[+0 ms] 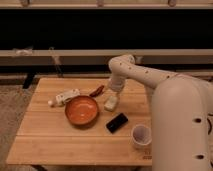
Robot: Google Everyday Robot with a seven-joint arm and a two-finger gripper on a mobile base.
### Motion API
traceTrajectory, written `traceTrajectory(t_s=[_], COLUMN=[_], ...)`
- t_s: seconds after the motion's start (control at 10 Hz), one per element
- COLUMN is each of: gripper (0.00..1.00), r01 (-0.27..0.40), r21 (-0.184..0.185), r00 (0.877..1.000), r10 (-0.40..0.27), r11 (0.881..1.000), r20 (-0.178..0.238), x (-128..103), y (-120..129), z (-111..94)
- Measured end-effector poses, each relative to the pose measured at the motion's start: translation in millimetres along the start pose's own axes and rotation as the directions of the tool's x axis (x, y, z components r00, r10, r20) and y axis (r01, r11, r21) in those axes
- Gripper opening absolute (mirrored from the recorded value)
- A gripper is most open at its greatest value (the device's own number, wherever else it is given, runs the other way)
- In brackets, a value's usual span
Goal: Drag the ceramic bowl in a circle
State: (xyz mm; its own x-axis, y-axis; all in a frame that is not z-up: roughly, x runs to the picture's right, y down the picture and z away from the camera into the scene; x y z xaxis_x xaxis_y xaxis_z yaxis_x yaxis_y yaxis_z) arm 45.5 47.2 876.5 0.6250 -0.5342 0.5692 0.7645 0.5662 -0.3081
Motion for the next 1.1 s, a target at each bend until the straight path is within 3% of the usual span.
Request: traceTrajectory(t_s=[0.2,0.6,1.1], gripper=[0.8,0.8,0.8], r01=[0.034,0.127,0.175], r21=[0.005,0.041,0.061], r00=[0.999,0.991,0.978], r10=[-0.034,-0.129,-0.18], r11=[0.999,0.991,0.983], r20=[0.011,0.045,0.102], x=[-13,-76,-108], y=[1,15,-9], z=[0,6,47])
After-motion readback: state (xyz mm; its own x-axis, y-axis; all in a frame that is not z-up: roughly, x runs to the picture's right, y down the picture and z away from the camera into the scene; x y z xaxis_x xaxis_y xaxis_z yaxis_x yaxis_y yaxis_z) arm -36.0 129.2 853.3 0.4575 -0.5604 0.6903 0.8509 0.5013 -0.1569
